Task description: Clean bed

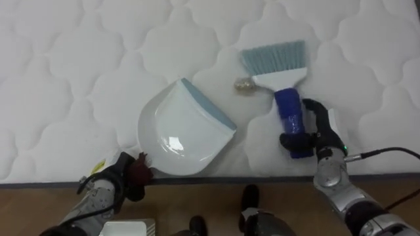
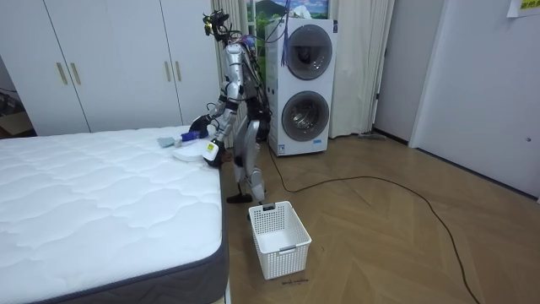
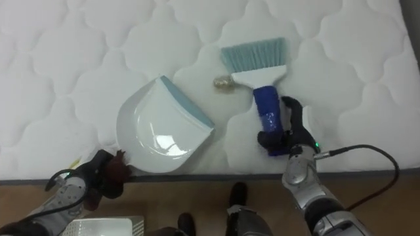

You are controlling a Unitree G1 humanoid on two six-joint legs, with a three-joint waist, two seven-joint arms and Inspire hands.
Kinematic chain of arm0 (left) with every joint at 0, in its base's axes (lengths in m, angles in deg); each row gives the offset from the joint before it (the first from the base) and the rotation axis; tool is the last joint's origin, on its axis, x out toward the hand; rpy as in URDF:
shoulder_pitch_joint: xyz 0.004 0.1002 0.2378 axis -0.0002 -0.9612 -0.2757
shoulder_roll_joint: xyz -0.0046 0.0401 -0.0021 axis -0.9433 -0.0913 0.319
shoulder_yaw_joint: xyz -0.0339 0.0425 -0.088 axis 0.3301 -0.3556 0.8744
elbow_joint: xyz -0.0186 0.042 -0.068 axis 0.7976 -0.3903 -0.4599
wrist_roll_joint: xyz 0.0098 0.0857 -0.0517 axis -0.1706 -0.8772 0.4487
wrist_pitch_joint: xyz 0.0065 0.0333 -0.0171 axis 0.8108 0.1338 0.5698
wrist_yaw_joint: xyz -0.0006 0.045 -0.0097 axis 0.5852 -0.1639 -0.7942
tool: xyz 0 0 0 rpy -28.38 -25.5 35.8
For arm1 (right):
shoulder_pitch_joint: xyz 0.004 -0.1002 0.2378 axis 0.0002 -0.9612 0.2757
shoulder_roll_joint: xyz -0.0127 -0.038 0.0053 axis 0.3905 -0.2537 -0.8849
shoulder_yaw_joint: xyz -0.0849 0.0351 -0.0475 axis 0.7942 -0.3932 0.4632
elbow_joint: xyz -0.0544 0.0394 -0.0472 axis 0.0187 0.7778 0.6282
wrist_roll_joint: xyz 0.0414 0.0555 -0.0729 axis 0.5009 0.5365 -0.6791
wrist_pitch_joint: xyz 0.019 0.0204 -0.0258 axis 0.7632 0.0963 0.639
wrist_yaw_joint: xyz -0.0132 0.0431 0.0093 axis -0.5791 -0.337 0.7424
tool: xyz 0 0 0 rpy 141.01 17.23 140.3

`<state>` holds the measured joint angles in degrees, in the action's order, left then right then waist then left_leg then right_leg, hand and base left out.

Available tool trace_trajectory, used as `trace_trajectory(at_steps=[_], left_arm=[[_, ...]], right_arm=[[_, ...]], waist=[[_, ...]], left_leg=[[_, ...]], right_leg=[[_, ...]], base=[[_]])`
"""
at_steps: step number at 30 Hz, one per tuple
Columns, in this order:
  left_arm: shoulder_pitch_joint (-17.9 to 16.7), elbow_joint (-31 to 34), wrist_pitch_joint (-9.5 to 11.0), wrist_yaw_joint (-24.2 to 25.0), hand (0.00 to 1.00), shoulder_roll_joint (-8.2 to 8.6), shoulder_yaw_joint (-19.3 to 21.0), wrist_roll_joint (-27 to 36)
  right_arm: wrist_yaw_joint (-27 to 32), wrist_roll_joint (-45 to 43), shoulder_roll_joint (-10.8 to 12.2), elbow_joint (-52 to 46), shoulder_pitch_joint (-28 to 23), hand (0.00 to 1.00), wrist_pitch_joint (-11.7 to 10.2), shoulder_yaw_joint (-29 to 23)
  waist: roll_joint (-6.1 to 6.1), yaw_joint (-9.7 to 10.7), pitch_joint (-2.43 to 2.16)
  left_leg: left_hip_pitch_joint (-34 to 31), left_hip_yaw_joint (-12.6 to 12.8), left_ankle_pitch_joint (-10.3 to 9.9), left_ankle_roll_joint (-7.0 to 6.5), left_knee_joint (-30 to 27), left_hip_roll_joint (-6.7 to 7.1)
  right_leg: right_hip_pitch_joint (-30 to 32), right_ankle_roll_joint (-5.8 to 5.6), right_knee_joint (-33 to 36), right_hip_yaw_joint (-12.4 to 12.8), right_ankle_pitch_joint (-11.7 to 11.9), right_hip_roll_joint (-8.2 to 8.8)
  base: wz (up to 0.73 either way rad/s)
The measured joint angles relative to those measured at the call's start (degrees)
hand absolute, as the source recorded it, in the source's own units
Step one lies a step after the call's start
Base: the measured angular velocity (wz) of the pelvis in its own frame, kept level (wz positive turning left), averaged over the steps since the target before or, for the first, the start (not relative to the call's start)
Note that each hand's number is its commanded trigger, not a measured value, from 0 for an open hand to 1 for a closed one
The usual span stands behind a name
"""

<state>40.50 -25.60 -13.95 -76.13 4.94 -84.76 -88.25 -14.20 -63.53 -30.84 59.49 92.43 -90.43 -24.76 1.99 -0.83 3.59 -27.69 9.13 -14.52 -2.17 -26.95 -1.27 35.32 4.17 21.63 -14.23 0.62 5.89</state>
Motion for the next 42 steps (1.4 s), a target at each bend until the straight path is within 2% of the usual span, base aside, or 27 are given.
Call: trace_trajectory(at_steps=[4, 10, 22, 26, 33, 36, 39, 40, 42], left_arm=[[0.71, 0.02, -0.19, -0.01, 1.00, 0.06, -0.67, 0.02], [1.12, -0.08, -0.70, -0.04, 1.00, 0.39, -1.44, 0.02], [1.94, 0.38, -0.64, -0.42, 1.00, 0.39, -1.89, -1.81], [1.97, 0.65, -0.65, -0.57, 1.00, 0.39, -1.99, -3.31], [1.92, 1.75, -1.47, -1.60, 1.00, 0.34, -2.04, -8.93], [1.52, 1.92, -1.43, -2.07, 1.00, -0.13, -2.11, -12.31], [1.70, 2.19, -1.42, -2.40, 1.00, -0.70, -2.11, -14.66], [1.86, 2.13, -1.42, -2.41, 1.00, -0.93, -2.09, -15.47], [1.96, 2.46, -1.43, -2.58, 1.00, -1.24, -2.10, -16.66]], right_arm=[[0.94, -0.37, -0.67, 0.26, 0.81, 1.00, 3.03, -0.08], [0.07, -1.84, -1.06, 1.45, 1.27, 1.00, 5.24, 0.13], [-0.67, -1.22, -1.41, 1.22, 0.49, 1.00, 5.74, -0.68], [-0.60, -2.05, -1.87, 1.25, 0.56, 1.00, 5.65, -0.68], [-0.22, -2.70, -1.98, 2.04, 1.14, 1.00, 5.80, -0.71], [-0.24, -5.66, -2.12, 2.14, 0.93, 1.00, 5.84, -1.63], [-0.31, -6.93, -2.32, 2.36, 0.88, 1.00, 5.87, -2.24], [-0.40, -7.45, -2.53, 2.54, 0.88, 1.00, 5.93, -2.24], [-0.98, -9.52, -3.22, 2.88, 1.05, 1.00, 6.72, -2.23]], waist=[[0.00, -0.52, 0.02], [-0.08, -0.94, 0.07], [-0.42, -0.60, 0.18], [-0.67, -0.45, 0.26], [-0.70, -0.69, 0.25], [-0.74, -0.71, 0.26], [-1.39, -0.70, 0.36], [-1.82, -0.73, 0.51], [-2.80, -0.91, 0.47]], left_leg=[[-0.58, -0.12, -0.12, 0.09, -0.84, -0.16], [-0.73, -0.17, -0.19, 0.09, -0.82, -0.10], [-2.08, -0.03, -0.36, -0.26, -1.34, 0.15], [-2.33, 0.01, -0.42, -0.37, -1.41, 0.83], [-3.09, -0.01, -0.46, -0.44, -1.80, 0.83], [-3.06, -0.02, -0.46, -0.45, -1.82, 0.85], [-2.83, -0.03, -0.46, -0.45, -2.36, 0.89], [-2.73, -0.01, -0.49, -0.49, -2.50, 0.98], [-2.77, 0.14, -0.55, -0.58, -2.65, 1.02]], right_leg=[[0.06, 0.27, 0.08, -0.17, -0.19, -0.26], [0.06, 0.19, 0.17, -0.14, -0.35, -0.25], [1.66, -0.20, 1.48, -0.28, -0.58, 0.93], [2.38, -0.28, 2.17, -0.19, -0.74, 1.01], [2.97, -0.36, 2.31, -0.11, -0.76, 1.01], [2.96, -0.40, 2.49, -0.12, -0.86, 1.09], [2.89, -0.35, 3.47, -0.16, -1.42, 1.38], [2.97, -0.37, 4.12, -0.14, -1.77, 1.60], [3.58, -0.40, 5.34, 0.15, -2.25, 2.05]], base=[[0.03], [0.00], [0.02], [0.00], [0.00], [0.00], [0.04], [0.07], [0.04]])
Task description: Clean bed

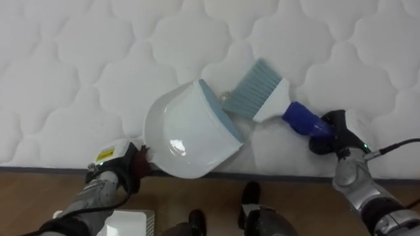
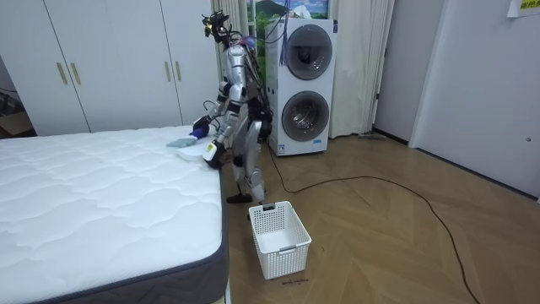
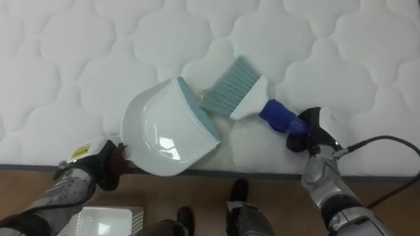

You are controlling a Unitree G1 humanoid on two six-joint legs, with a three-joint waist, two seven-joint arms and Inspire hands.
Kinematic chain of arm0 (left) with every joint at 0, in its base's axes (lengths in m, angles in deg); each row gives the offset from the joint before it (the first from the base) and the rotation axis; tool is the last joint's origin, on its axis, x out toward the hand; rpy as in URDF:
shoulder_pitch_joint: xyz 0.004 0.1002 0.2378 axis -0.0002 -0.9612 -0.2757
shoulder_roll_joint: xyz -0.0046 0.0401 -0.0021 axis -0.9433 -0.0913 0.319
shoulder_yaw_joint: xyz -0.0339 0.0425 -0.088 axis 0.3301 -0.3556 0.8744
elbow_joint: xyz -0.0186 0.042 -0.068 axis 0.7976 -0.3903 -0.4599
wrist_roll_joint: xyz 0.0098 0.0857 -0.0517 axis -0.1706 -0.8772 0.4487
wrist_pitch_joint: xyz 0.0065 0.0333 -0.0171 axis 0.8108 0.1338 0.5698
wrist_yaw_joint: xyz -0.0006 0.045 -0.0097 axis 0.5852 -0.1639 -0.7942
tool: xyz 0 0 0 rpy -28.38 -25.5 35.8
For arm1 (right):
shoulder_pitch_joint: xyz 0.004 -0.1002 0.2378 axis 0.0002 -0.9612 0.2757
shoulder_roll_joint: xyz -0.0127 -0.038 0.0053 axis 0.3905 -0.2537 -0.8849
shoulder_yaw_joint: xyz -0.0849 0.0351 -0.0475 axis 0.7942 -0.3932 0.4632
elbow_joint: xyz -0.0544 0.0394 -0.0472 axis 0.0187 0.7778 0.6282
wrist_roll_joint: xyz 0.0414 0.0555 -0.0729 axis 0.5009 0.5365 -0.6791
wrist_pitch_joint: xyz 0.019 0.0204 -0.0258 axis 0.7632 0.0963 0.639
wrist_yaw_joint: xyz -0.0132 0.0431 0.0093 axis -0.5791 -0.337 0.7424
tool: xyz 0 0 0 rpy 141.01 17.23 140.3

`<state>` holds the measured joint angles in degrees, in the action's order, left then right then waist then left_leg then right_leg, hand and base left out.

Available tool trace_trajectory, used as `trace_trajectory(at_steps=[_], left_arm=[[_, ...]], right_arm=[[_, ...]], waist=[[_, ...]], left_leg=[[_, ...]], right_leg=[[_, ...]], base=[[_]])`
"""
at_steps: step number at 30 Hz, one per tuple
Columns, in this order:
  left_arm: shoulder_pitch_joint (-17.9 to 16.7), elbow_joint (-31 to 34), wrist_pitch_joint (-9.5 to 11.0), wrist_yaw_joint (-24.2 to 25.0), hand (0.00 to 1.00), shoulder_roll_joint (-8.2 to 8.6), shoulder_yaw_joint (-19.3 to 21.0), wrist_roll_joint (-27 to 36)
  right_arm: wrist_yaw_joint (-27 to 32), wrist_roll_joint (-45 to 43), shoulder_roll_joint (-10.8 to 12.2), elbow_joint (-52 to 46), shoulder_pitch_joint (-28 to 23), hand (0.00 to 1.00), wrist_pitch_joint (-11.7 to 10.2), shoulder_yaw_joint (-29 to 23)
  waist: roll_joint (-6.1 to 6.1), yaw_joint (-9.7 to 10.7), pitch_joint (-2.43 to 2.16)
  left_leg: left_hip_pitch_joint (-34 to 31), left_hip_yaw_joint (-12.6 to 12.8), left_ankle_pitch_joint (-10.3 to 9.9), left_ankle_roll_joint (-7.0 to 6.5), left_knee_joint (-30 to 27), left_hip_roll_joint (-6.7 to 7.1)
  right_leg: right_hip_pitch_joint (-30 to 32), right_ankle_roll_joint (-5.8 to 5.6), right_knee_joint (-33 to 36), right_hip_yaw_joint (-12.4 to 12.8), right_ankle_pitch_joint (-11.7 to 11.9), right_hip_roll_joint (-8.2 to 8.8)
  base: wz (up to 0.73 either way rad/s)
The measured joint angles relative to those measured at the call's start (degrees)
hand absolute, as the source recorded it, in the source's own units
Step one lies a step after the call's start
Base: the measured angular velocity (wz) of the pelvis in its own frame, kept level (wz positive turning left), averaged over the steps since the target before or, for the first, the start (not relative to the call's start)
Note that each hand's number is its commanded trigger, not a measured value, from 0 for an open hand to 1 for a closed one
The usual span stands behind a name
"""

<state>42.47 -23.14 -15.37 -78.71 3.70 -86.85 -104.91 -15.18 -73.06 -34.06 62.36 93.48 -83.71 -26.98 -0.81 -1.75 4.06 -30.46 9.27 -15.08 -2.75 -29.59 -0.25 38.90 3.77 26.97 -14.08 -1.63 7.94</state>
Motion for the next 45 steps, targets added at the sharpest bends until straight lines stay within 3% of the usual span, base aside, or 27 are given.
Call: trace_trajectory(at_steps=[2, 5, 7, 10, 13, 16, 19, 29, 36, 45], left_arm=[[-0.02, 0.81, 0.00, -0.09, 1.00, -0.59, -0.02, -0.39], [-0.16, 2.77, 0.01, -0.09, 1.00, -2.67, -0.03, -2.54], [-0.19, 3.90, 0.01, -0.09, 1.00, -3.67, -0.05, -3.56], [-0.13, 4.48, -0.01, -0.35, 1.00, -4.43, -0.03, -4.12], [-0.12, 4.42, -0.01, -0.52, 1.00, -6.13, -0.03, -6.43], [-0.13, 4.48, -0.02, -1.72, 1.00, -6.96, -0.04, -8.05], [-0.09, 5.63, -0.08, -2.99, 1.00, -7.89, -0.03, -10.52], [0.24, 6.04, -0.38, -5.89, 1.00, -9.60, -0.05, -12.92], [0.24, 5.83, -0.39, -6.37, 1.00, -9.60, -0.05, -13.72], [0.30, 5.01, -1.11, -7.14, 1.00, -9.75, -0.02, -13.63]], right_arm=[[-0.87, -1.64, -0.96, 0.70, 0.71, 1.00, 0.99, 0.00], [-1.82, -2.27, -3.37, 1.43, 1.57, 1.00, 3.22, 0.01], [-1.90, -4.13, -7.62, 1.62, 2.26, 1.00, 4.97, 0.00], [-1.82, -6.23, -12.11, 1.63, 3.21, 1.00, 6.84, 0.03], [-1.75, -9.67, -13.47, 1.61, 4.63, 1.00, 8.52, 0.03], [-1.57, -10.84, -13.60, 1.59, 5.34, 1.00, 9.21, 0.10], [-1.49, -13.56, -13.59, 1.16, 5.80, 1.00, 9.71, 0.15], [-1.48, -24.81, -13.61, 1.76, 7.39, 1.00, 11.00, 0.26], [-2.14, -35.33, -13.84, 1.29, 9.17, 1.00, 14.97, 3.40], [-6.23, -41.54, -13.85, -1.24, 13.64, 1.00, 20.13, 12.53]], waist=[[-0.63, -0.14, -0.04], [-2.83, -0.56, -0.13], [-3.72, -0.78, -0.10], [-4.68, -1.63, -0.03], [-6.47, -1.69, -0.04], [-7.37, -1.68, 0.02], [-7.41, -1.77, 0.02], [-7.06, -1.90, 0.09], [-7.08, -2.95, 0.09], [-7.62, -3.30, 0.25]], left_leg=[[-0.28, -0.02, -0.02, -0.01, -0.02, -0.02], [-0.82, 0.05, -0.01, 0.03, -0.16, -0.35], [-1.56, 0.16, 0.00, 0.06, -0.88, -0.72], [-1.98, 0.83, 0.00, 0.08, -1.16, -1.28], [-2.00, 1.57, 0.04, 0.59, -1.40, -1.93], [-2.36, 1.34, -0.12, 1.08, -2.35, -2.23], [-3.73, 0.70, -0.54, 1.88, -4.39, -3.28], [-6.60, -0.65, -0.29, 2.00, -6.29, -4.61], [-6.15, -0.14, -0.02, 2.52, -6.32, -5.12], [-5.67, -0.17, 0.13, 2.76, -6.03, -5.40]], right_leg=[[0.12, 0.03, -0.18, -0.12, 0.02, -0.02], [0.55, 0.36, -0.36, -0.17, 0.33, -0.15], [0.94, 0.59, -0.59, -0.35, 0.94, -0.33], [1.18, 0.89, -1.42, 0.17, 1.84, -1.04], [1.18, 1.21, -1.36, 0.06, 1.87, -1.10], [1.06, 1.52, -1.22, -0.37, 1.50, -1.55], [1.29, 1.66, -1.29, -0.46, 1.53, -2.63], [2.46, 1.62, -2.44, -1.58, 1.33, -3.79], [2.47, 1.55, -2.23, -1.82, 1.36, -3.90], [2.12, 1.65, -2.52, -1.80, 0.90, -4.37]], base=[[0.04], [0.01], [-0.02], [-0.14], [-0.14], [0.02], [0.02], [0.02], [-0.02], [-0.02]])
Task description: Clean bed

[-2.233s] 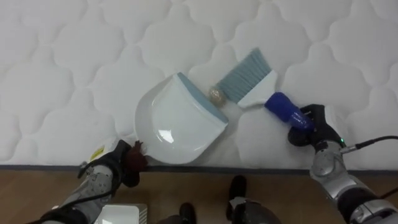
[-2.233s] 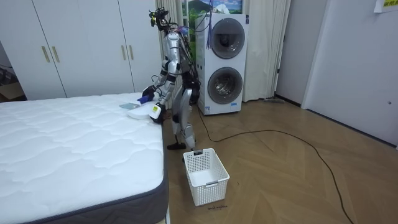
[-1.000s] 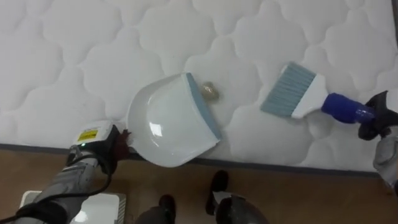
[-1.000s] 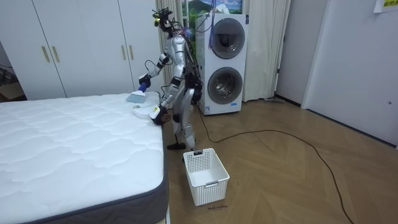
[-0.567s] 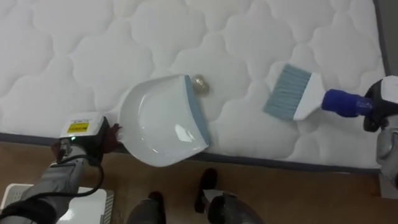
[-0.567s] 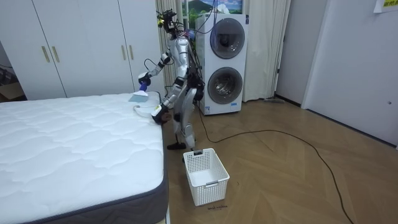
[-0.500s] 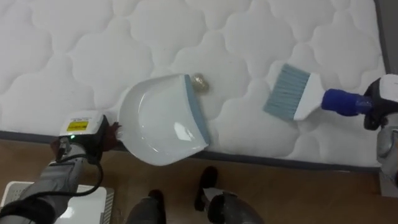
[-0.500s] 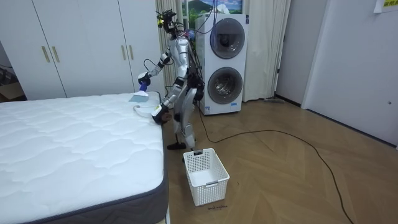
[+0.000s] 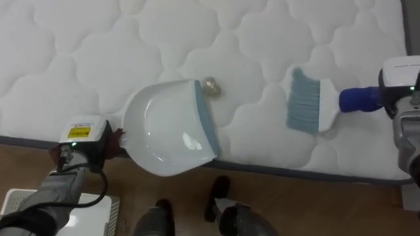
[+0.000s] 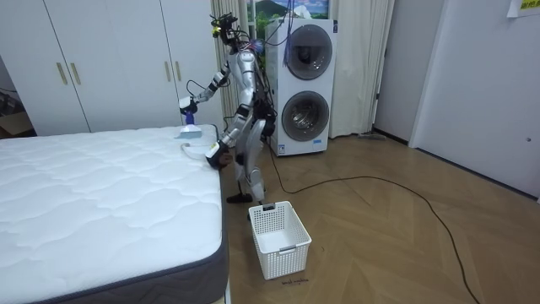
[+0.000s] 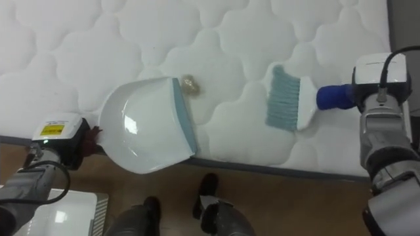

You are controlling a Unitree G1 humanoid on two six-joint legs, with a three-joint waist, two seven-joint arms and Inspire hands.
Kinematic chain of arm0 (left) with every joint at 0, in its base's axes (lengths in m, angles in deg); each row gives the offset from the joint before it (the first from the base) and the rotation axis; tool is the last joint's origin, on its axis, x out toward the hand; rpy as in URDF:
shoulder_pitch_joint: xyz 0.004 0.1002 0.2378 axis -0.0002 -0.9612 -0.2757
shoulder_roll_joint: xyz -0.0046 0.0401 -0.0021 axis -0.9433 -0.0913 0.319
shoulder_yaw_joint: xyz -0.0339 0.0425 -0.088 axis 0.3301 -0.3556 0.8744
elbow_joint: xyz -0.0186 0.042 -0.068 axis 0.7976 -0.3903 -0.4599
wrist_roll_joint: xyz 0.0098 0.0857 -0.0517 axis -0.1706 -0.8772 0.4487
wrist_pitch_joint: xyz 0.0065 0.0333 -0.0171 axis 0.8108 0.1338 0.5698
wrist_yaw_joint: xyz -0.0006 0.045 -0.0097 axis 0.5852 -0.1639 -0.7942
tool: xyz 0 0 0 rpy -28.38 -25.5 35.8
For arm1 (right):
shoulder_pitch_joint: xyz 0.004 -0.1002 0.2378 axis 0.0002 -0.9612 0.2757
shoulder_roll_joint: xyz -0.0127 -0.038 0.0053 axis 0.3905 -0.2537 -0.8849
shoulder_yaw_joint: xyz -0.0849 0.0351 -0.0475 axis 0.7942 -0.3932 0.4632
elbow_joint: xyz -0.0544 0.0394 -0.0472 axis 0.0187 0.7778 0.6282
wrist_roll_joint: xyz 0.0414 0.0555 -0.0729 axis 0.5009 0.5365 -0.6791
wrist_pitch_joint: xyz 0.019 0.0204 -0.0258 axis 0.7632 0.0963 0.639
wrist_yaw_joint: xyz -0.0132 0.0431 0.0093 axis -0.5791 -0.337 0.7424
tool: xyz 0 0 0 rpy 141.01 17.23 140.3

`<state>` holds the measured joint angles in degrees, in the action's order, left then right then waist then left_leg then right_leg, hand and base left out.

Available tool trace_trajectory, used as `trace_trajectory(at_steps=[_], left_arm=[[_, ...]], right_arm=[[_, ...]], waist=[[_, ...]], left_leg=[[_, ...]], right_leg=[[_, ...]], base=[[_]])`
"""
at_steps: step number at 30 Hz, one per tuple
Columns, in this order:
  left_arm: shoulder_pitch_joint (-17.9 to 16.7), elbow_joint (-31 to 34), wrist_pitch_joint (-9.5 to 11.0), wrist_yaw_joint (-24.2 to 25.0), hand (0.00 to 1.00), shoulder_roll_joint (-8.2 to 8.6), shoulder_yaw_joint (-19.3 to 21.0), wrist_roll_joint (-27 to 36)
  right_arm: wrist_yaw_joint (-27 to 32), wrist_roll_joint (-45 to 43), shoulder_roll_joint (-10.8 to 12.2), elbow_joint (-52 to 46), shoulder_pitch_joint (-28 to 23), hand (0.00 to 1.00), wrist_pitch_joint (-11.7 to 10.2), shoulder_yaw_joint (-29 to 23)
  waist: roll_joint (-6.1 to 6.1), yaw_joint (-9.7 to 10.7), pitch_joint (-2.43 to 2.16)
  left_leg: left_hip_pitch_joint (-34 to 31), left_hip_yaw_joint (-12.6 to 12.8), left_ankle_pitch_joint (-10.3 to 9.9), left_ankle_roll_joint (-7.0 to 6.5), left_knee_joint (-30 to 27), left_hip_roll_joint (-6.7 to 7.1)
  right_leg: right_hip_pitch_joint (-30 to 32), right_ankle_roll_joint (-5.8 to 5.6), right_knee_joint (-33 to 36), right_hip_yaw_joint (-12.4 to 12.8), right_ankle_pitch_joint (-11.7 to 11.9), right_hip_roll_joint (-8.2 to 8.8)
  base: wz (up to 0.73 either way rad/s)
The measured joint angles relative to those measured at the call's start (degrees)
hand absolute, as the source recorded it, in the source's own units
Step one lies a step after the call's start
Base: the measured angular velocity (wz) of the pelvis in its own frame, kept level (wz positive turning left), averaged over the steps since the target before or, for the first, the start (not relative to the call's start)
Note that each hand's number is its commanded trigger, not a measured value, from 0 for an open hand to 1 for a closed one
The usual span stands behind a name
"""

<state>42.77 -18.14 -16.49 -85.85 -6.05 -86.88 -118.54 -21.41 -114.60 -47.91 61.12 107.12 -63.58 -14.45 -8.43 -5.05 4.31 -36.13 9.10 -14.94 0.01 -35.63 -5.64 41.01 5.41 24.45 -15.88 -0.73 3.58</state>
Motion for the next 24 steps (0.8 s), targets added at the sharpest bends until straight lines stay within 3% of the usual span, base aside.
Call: trace_trajectory(at_steps=[3, 9, 14, 17, 19, 24], left_arm=[[0.23, -0.54, -0.10, -0.14, 1.00, 0.00, 0.10, 0.00], [1.53, -1.40, -1.13, -0.06, 1.00, -0.01, 0.48, -0.12], [2.86, -2.46, -2.30, 0.69, 1.00, -0.24, 1.17, -0.12], [4.81, -3.09, -4.08, 1.01, 1.00, -1.41, 1.27, -0.04], [5.98, -3.40, -5.85, 1.23, 1.00, -3.09, 2.16, -0.03], [6.24, -3.45, -8.29, 3.56, 1.00, -4.89, 4.48, 0.05]], right_arm=[[-0.54, -1.86, 0.07, -1.67, 0.00, 1.00, 1.06, 1.33], [-1.44, -5.11, 0.12, -2.83, 0.00, 1.00, 2.20, 1.33], [-1.73, -9.58, 0.23, -4.45, 0.10, 1.00, 2.82, 1.68], [-1.76, -11.51, 0.25, -4.52, 1.15, 1.00, 2.80, 2.88], [-2.13, -12.90, 0.35, -5.81, 1.58, 1.00, 2.97, 3.30], [-3.69, -13.79, 0.40, -6.93, 1.58, 1.00, 3.51, 3.40]], waist=[[-0.09, -0.64, 0.05], [-0.62, -1.77, 0.25], [-0.71, -2.21, 0.25], [-0.75, -2.36, 0.27], [-0.79, -2.26, 0.26], [-0.83, -2.30, 0.24]], left_leg=[[0.36, 0.01, 0.02, 0.05, 0.03, -0.80], [0.38, -0.35, -0.04, 0.43, 0.60, -0.74], [0.52, -0.54, 0.43, 1.35, 1.21, -0.82], [0.60, -0.64, 0.65, 1.62, 1.63, -0.96], [0.68, -1.03, 0.78, 1.83, 1.84, -0.85], [0.90, -1.32, 1.14, 2.33, 2.06, -0.73]], right_leg=[[-1.11, -0.44, -1.79, -0.12, 0.30, -1.02], [-1.23, -1.47, -1.84, -0.01, 1.22, -1.35], [-1.20, -1.20, -1.86, -0.03, 1.70, -1.57], [-1.08, -1.14, -1.86, -0.12, 1.66, -1.70], [-1.10, -1.05, -1.81, -0.21, 1.60, -1.79], [-1.30, -0.96, -1.85, -0.24, 1.54, -1.83]], base=[[-0.11], [-0.02], [0.00], [0.00], [0.00], [0.00]])
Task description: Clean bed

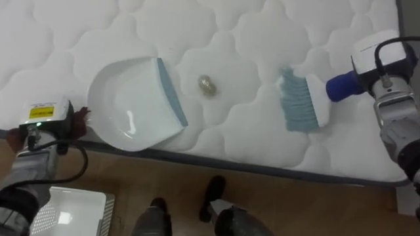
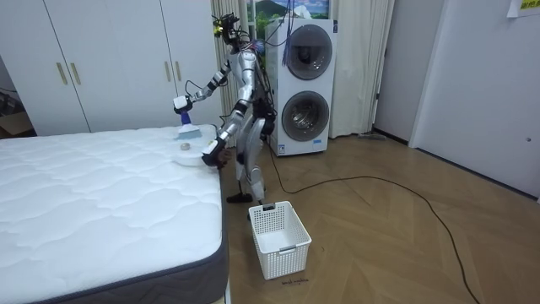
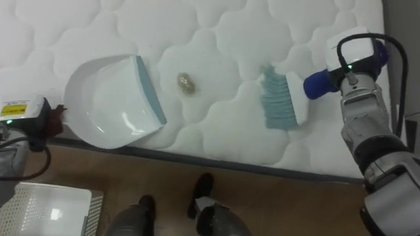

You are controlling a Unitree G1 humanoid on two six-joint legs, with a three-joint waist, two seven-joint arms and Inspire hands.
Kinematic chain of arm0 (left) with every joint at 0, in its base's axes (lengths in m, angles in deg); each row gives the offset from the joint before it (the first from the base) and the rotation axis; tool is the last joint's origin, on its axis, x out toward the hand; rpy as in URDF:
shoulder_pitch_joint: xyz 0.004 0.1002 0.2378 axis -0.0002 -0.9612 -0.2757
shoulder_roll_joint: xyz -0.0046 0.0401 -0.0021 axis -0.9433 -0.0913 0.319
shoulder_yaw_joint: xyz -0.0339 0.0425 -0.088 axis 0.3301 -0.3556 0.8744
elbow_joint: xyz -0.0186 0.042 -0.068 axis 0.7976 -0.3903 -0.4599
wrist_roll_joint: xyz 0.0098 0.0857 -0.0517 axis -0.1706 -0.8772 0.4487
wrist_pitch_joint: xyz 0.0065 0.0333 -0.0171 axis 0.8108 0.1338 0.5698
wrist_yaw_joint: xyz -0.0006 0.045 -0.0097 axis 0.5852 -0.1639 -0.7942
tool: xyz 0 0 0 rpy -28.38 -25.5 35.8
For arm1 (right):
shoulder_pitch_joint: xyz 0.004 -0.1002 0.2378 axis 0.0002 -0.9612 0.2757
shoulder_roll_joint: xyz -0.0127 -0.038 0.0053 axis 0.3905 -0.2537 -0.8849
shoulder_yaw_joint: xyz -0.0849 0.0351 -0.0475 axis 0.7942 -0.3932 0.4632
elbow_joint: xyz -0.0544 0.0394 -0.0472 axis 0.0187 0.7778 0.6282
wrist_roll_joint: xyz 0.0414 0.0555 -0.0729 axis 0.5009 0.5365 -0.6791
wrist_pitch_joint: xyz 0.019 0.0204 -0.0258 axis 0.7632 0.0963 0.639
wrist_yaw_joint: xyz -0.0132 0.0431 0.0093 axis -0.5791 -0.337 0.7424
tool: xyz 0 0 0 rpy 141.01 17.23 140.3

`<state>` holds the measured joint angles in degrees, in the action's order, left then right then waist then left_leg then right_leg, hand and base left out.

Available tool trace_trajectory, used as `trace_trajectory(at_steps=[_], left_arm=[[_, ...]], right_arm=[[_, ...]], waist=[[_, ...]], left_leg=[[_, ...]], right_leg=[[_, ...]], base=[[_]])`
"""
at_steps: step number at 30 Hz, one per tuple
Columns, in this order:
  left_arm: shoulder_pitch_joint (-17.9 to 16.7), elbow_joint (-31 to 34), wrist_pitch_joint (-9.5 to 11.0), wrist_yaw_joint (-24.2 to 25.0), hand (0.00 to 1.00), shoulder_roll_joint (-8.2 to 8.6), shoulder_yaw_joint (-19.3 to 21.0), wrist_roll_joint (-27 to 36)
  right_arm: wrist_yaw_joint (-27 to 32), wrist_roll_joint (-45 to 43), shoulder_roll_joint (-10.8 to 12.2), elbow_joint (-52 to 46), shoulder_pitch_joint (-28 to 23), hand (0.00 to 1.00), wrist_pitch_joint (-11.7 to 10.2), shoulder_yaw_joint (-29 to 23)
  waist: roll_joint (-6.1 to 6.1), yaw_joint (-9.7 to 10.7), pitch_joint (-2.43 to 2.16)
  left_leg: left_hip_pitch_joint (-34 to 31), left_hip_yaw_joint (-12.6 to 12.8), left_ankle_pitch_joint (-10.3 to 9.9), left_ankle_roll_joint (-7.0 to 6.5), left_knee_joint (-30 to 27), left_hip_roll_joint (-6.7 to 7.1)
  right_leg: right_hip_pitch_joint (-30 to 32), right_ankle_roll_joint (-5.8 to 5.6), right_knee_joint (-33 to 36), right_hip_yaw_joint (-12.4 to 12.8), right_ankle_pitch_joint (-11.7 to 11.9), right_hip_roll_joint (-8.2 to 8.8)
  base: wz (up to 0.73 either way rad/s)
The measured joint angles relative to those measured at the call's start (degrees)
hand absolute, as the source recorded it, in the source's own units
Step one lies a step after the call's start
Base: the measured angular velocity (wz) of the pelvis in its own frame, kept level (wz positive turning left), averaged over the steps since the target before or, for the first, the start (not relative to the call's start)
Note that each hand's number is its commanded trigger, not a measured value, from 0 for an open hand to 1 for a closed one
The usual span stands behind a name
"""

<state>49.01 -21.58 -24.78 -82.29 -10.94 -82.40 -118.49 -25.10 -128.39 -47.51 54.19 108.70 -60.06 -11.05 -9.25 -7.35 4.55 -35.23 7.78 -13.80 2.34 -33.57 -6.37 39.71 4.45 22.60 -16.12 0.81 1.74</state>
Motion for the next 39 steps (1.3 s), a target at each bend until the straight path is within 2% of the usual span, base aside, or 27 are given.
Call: trace_trajectory(at_steps=[2, 5, 9, 14, 17, 19, 22, 24, 25, 28, 30, 37, 39], left_arm=[[0.00, -0.02, -0.59, 0.93, 1.00, -0.05, 0.12, 0.03], [0.00, -0.01, -0.62, 2.11, 1.00, -0.09, 0.12, 0.01], [0.00, 0.01, -0.64, 2.39, 1.00, -0.24, 0.12, -0.04], [0.00, -0.03, -1.69, 2.39, 1.00, -0.24, 0.12, 0.08], [0.00, -0.87, -2.19, 2.49, 1.00, -0.24, 0.11, 0.60], [0.01, -1.75, -2.41, 2.69, 1.00, -0.24, 0.12, 1.17], [0.01, -1.87, -3.14, 2.89, 1.00, -0.23, 0.13, 1.17], [0.01, -1.75, -3.14, 3.22, 1.00, -0.04, 0.14, 1.17], [0.01, -1.65, -3.14, 3.50, 1.00, 0.36, 0.14, 1.13], [0.07, -1.59, -3.26, 3.57, 1.00, 1.80, 0.14, 1.16], [0.07, -1.80, -3.47, 3.93, 1.00, 2.62, 0.14, 1.19], [0.08, -1.74, -3.52, 5.07, 1.00, 3.75, 0.12, 1.20], [0.08, -1.52, -3.52, 5.08, 1.00, 3.88, -0.04, 1.18]], right_arm=[[-0.49, -0.03, 0.15, 0.00, 0.00, 1.00, 0.38, 0.35], [-0.96, -0.66, 0.62, 0.00, 0.00, 1.00, 0.53, 0.37], [-0.95, -3.02, 1.21, -0.02, 0.01, 1.00, 0.51, 0.28], [-0.61, -6.12, 1.66, -1.68, 0.11, 1.00, 0.68, -0.24], [0.12, -6.94, 2.56, -1.77, 1.18, 1.00, 1.21, -0.20], [0.12, -6.99, 3.33, -2.86, 2.17, 1.00, 1.46, -0.18], [0.94, -6.87, 3.28, -7.05, 2.19, 1.00, 1.79, -0.63], [2.51, -6.39, 3.92, -9.90, 2.18, 1.00, 1.68, -2.35], [2.53, -6.14, 5.01, -11.11, 2.06, 1.00, 1.43, -2.25], [2.50, -6.09, 8.25, -11.21, 1.66, 1.00, -0.90, -1.82], [2.48, -6.03, 9.05, -11.21, 1.11, 1.00, -1.65, -1.74], [2.42, -4.44, 9.10, -10.93, 1.07, 1.00, -1.96, -1.86], [2.45, -4.17, 9.15, -10.87, 1.08, 1.00, -2.11, -1.86]], waist=[[0.00, -0.11, 0.00], [-0.09, -0.13, -0.01], [-0.10, -0.13, -0.03], [-0.05, -0.11, -0.02], [0.04, -0.07, 0.02], [0.21, 0.39, 0.09], [0.47, 0.78, 0.10], [0.99, 0.76, 0.13], [1.44, 0.70, 0.08], [2.11, 0.60, 0.13], [2.20, 0.06, 0.11], [2.17, 0.12, 0.08], [2.16, 0.11, 0.06]], left_leg=[[0.09, -0.07, -0.02, -0.04, -0.07, 0.00], [0.58, -0.08, -0.41, -0.68, -0.02, 0.02], [1.15, -0.08, -0.53, -0.86, 0.25, 0.12], [1.34, -0.06, -0.67, -0.29, -0.17, 0.09], [1.76, 0.00, -0.90, -0.14, -0.15, 0.17], [1.80, 0.00, -0.88, -0.08, -0.07, 0.35], [1.83, -0.12, -0.77, 0.12, -0.01, 0.34], [1.87, -0.16, -0.75, 0.12, 0.00, 0.32], [1.90, -0.28, -0.70, 0.06, 0.04, 0.37], [1.90, -0.76, 0.01, -0.37, 0.95, 1.14], [1.87, -0.76, 0.14, -0.56, 1.15, 1.20], [1.72, -1.18, 0.20, -1.61, 1.85, 2.26], [1.70, -1.18, 0.31, -1.42, 1.74, 2.36]], right_leg=[[-0.21, 0.00, -0.09, -0.09, 0.00, 0.00], [-0.85, 0.01, -0.36, -0.29, -0.01, 0.04], [-1.56, -0.17, -1.04, -0.32, 0.17, -0.10], [-1.59, 0.22, -1.02, 0.40, 0.42, -0.81], [-1.75, 0.98, -1.02, 0.42, 0.79, -0.83], [-1.75, 2.66, -1.00, 0.34, 1.02, -0.43], [-1.76, 3.25, -0.85, 0.22, 0.97, -0.44], [-1.78, 3.25, -0.83, 0.23, 0.97, -0.43], [-1.83, 3.25, -0.75, 0.32, 0.97, -0.41], [-1.67, 3.12, -0.73, 0.38, 0.87, 0.17], [-1.67, 2.91, -0.84, 0.38, 0.81, 0.25], [-1.50, 2.14, -0.63, 0.20, 0.29, 1.28], [-1.50, 1.83, -0.66, 0.18, 0.17, 1.41]], base=[[0.00], [0.00], [0.00], [-0.07], [-0.14], [-0.03], [0.01], [0.03], [0.08], [0.16], [0.09], [0.07], [0.02]])
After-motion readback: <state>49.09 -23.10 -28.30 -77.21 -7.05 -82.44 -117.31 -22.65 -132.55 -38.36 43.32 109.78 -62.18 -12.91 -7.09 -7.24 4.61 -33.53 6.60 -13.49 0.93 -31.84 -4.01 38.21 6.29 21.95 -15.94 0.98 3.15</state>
